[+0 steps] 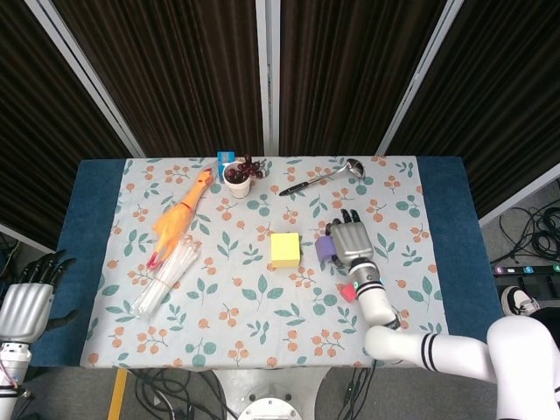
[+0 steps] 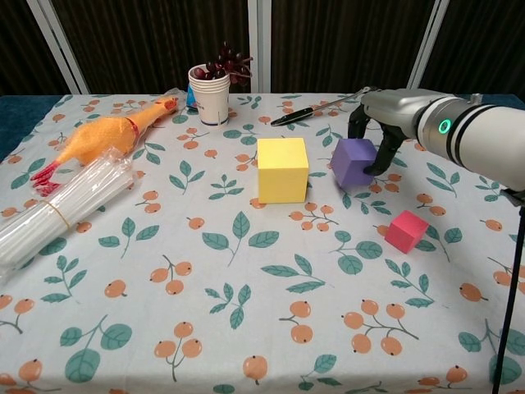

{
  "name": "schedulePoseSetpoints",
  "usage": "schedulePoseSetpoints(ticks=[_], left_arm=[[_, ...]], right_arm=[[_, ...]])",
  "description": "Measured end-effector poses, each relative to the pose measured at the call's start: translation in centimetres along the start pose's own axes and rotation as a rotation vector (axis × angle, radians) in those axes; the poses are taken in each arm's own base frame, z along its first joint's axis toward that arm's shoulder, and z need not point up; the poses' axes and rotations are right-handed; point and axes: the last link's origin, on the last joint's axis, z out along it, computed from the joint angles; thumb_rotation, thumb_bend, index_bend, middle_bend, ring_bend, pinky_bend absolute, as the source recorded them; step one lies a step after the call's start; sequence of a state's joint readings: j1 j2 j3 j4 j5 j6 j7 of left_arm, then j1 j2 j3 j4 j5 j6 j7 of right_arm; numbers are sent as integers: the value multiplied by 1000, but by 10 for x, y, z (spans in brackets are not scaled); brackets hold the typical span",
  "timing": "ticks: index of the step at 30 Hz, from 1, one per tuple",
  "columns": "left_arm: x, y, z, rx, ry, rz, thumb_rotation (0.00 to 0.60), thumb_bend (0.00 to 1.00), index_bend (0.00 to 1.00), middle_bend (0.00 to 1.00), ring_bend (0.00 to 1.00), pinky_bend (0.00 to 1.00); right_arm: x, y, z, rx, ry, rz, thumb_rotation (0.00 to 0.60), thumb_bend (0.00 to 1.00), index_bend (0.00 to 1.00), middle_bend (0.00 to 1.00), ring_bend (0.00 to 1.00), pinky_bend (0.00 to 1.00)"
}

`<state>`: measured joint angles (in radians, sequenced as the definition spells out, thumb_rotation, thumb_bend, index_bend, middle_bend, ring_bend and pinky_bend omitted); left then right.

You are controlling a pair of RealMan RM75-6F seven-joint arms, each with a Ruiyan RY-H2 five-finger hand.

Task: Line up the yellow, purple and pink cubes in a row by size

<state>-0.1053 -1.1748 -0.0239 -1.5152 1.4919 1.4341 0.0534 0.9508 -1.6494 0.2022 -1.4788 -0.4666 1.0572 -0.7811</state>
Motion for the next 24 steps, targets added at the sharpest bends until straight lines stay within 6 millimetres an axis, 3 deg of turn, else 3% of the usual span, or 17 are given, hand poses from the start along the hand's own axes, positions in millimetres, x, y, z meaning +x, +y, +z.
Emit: schedulePoseSetpoints(ticks=[10, 24], left_arm=[[-2, -3, -2, 5, -2, -9, 600, 0, 214, 193, 115, 168], [-4, -8, -3, 13, -5, -19, 600, 0, 214, 193, 115, 168]], right_arm=[[-7, -24, 7, -10, -8, 14, 600, 176, 545, 251, 16, 0], [-11, -37, 12, -34, 1, 32, 600, 176, 488, 243, 2, 0]])
